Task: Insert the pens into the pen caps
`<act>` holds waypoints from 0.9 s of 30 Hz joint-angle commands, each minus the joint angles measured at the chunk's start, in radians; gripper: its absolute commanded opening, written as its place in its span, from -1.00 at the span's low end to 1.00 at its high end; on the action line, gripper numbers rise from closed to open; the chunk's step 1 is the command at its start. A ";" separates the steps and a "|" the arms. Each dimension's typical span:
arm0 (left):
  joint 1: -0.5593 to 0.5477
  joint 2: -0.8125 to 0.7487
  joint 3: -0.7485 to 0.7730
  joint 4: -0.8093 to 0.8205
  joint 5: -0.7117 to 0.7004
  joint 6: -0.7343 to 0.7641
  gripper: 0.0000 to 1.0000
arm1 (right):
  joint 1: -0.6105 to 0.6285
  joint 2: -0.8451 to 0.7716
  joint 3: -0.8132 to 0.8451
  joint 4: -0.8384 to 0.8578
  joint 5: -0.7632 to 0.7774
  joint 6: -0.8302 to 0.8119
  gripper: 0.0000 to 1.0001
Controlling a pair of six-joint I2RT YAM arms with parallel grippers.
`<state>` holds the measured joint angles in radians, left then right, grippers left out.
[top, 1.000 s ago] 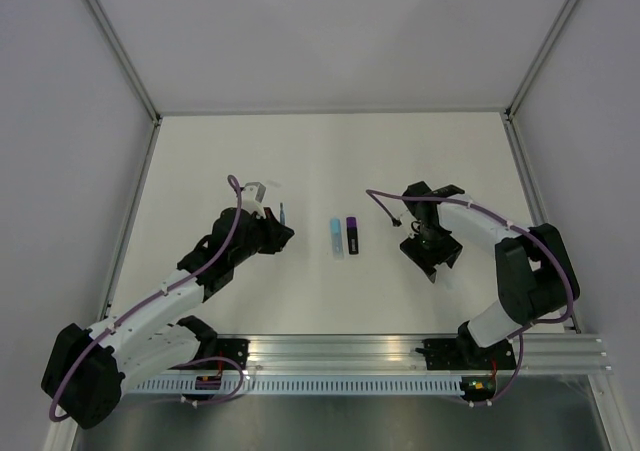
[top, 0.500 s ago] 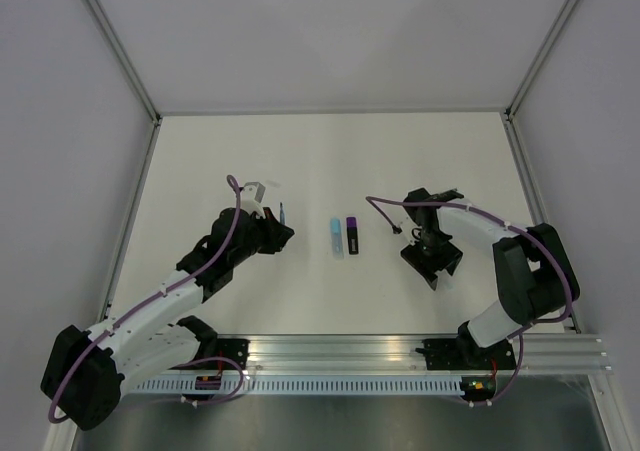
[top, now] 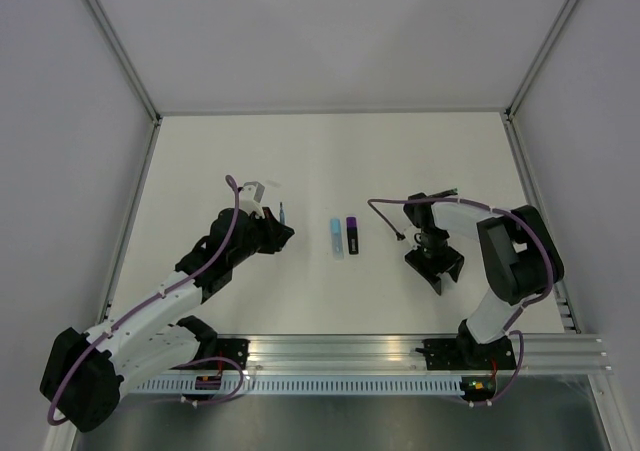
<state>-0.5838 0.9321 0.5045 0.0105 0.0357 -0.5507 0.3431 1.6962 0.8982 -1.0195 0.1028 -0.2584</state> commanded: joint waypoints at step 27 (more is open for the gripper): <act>0.004 -0.022 0.003 0.031 0.004 -0.025 -0.95 | 0.013 0.043 0.030 0.062 0.126 0.019 -0.98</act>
<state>-0.5838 0.9264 0.5045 0.0105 0.0360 -0.5518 0.3481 1.7512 0.9131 -1.0203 0.1860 -0.2405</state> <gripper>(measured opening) 0.154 0.094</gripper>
